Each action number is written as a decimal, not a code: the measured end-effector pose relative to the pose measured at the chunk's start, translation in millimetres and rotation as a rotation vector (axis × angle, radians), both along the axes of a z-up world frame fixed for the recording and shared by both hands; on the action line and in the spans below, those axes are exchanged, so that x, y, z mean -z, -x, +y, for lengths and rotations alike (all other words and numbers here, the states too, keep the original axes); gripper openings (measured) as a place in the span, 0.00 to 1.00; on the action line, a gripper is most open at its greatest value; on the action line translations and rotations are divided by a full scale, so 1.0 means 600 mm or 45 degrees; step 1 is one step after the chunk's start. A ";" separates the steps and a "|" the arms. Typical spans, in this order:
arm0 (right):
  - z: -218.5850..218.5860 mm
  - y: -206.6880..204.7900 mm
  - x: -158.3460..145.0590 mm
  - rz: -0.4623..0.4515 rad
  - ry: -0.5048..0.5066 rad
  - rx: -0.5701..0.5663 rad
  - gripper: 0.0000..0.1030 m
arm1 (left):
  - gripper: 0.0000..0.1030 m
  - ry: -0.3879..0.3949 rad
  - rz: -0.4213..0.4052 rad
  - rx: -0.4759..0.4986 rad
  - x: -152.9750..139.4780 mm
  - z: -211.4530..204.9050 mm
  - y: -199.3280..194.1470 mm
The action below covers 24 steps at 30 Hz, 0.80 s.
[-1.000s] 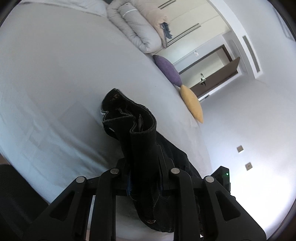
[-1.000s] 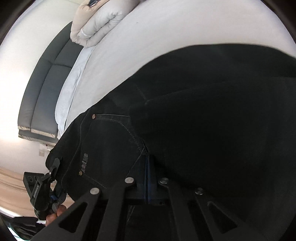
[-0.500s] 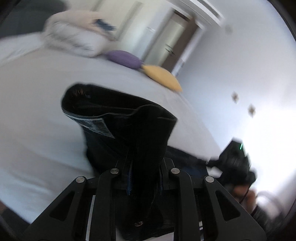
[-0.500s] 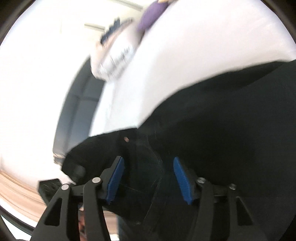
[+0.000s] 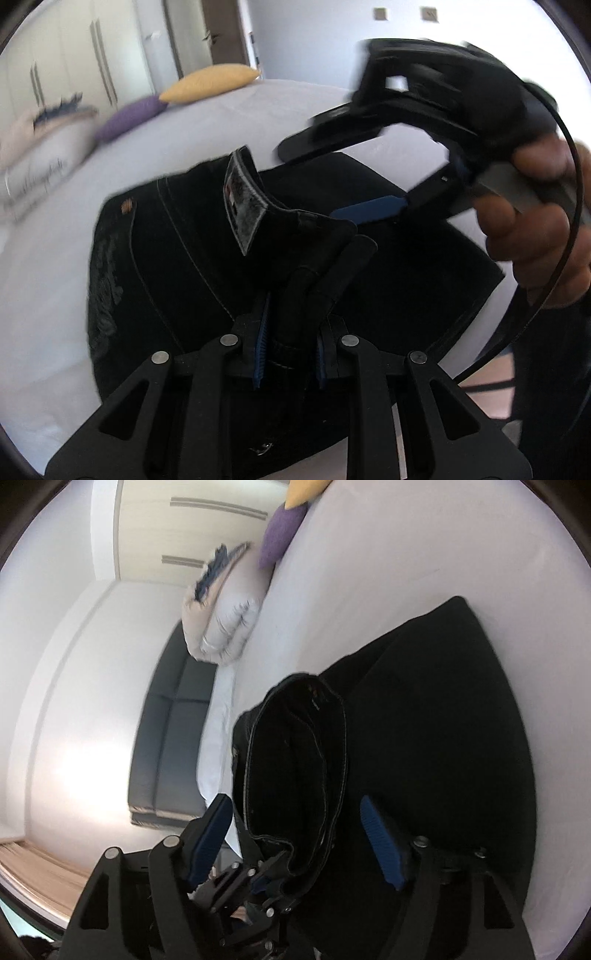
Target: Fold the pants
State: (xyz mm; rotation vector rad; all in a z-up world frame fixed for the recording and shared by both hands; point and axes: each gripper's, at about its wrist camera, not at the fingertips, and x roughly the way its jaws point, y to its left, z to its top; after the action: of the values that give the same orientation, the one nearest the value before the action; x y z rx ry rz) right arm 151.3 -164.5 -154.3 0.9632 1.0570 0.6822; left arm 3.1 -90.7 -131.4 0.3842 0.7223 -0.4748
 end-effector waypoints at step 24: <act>0.028 -0.021 -0.038 -0.041 0.304 -0.035 0.15 | 0.17 -0.257 -0.255 0.227 0.038 -0.045 0.124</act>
State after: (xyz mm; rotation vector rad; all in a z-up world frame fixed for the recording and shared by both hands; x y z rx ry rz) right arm 163.9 -147.4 -131.6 0.7304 1.0976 0.5771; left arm -71.4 -118.0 -154.0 0.6799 0.5449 -0.5247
